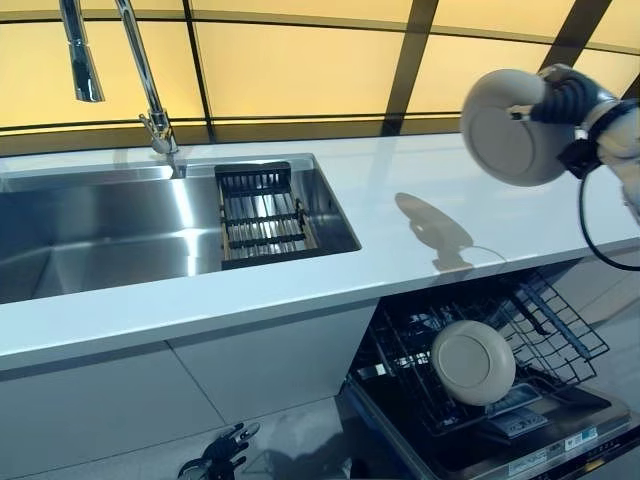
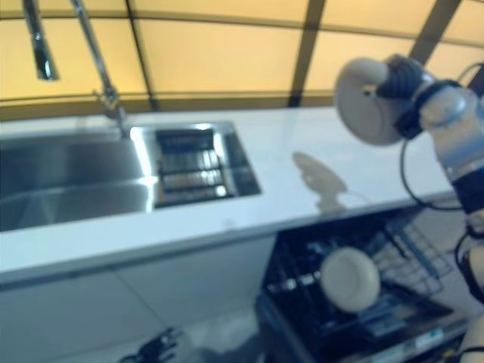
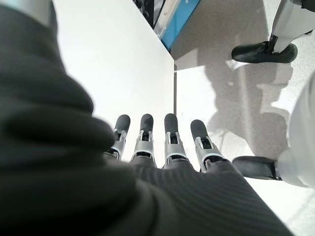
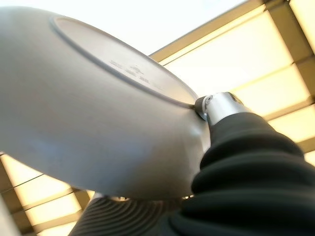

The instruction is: Take plates into dishwasher

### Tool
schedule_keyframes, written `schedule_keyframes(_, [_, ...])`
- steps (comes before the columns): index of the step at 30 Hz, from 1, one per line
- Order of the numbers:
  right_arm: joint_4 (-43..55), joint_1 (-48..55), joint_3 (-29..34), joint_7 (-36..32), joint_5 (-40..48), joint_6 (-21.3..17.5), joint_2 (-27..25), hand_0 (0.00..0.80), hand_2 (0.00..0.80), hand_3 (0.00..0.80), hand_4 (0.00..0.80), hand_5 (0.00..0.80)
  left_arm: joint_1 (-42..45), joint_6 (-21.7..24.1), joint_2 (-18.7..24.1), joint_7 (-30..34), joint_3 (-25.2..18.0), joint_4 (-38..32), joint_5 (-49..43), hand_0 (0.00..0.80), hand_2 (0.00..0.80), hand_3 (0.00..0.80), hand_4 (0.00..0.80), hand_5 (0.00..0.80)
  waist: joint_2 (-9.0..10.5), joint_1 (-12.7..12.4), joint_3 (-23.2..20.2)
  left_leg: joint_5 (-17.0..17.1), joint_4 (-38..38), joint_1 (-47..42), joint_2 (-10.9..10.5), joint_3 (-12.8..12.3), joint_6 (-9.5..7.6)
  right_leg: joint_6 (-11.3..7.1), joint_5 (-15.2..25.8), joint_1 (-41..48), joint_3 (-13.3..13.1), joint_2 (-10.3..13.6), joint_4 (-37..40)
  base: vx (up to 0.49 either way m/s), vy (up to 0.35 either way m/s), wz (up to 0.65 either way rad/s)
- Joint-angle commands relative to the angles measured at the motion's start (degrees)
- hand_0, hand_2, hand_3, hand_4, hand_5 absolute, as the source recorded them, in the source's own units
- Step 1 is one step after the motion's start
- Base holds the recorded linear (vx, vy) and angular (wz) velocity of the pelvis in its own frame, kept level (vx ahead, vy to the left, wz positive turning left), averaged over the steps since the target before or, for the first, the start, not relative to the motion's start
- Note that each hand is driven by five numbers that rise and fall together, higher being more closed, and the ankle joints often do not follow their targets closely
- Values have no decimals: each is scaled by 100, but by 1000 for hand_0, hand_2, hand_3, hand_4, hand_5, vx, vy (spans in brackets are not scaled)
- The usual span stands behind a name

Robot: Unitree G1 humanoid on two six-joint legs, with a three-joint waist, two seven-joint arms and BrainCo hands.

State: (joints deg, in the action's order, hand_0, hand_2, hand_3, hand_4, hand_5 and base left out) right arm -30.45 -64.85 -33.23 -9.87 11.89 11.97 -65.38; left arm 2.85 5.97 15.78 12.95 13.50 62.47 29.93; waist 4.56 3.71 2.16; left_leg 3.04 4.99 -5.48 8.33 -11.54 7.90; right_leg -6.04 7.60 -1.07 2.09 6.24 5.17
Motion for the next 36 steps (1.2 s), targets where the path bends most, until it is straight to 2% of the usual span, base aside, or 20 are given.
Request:
schedule_keyframes(1, [-199, -234, 442, 215, 228, -269, -459, 800, 800, 800, 800, 800, -342, 174, 189, 143, 109, 299, -258, 0, 0, 0, 0, 0, 170, 19, 122, -307, 1, -138, -205, 89, -241, -157, -238, 281, 89, -67, -17, -12, -24, -8])
schedule_keyframes(6, [-81, 306, 881, 102, 506, -269, -753, 800, 800, 800, 800, 800, -295, 209, 194, 189, 40, 318, -268, 0, 0, 0, 0, 0, 134, 155, 142, -313, 1, -180, -181, 30, -236, -147, -238, 270, 3, -95, -17, 2, -12, -9])
schedule_keyframes(10, [3, 1071, 1529, -54, 745, -290, -898, 800, 800, 800, 800, 800, -275, 231, 188, 210, -38, 322, -271, 0, 0, 0, 0, 0, 104, 266, 167, -321, 1, -207, -159, -17, -232, -144, -236, 265, -73, -116, -17, 15, -12, -10])
schedule_keyframes(18, [233, 2493, 2681, -360, 1199, -290, -847, 800, 800, 800, 800, 800, -243, 327, 150, 214, -129, 354, -238, 0, 0, 0, 0, 0, 84, 433, 261, -318, 1, -202, -115, -129, -227, -145, -195, 172, -185, -145, -17, -8, -10, -8])
schedule_keyframes(21, [399, 2949, 3068, -609, 1213, -88, -704, 800, 800, 800, 800, 800, -233, 353, 123, 219, -192, 362, -218, 0, 0, 0, 0, 0, 68, 494, 287, -316, 1, -196, -109, -163, -223, -143, -189, 151, -221, -151, -17, 2, 4, -5])
schedule_keyframes(28, [853, 4275, 3851, -974, 1270, 39, -198, 800, 800, 800, 800, 800, -245, 390, 62, 184, -327, 369, -208, 0, 0, 0, 0, 0, 70, 629, 379, -303, 1, -195, -94, -252, -236, -138, -146, 106, -256, -150, -17, -11, 0, -2])
schedule_keyframes(34, [1177, 4790, 3996, -1286, 1224, 122, 150, 800, 800, 800, 800, 800, -293, 398, 43, 171, -367, 382, -229, 0, 0, 0, 0, 0, 84, 695, 427, -300, 1, -207, -87, -305, -244, -139, -115, 76, -277, -148, -17, -4, -2, -1])
schedule_keyframes(36, [1331, 4871, 3977, -1292, 1360, 292, 324, 800, 800, 800, 800, 800, -291, 409, 33, 182, -383, 365, -214, 0, 0, 0, 0, 0, 83, 711, 443, -302, 1, -222, -89, -325, -248, -139, -109, 80, -288, -146, -17, 1, 8, -3])
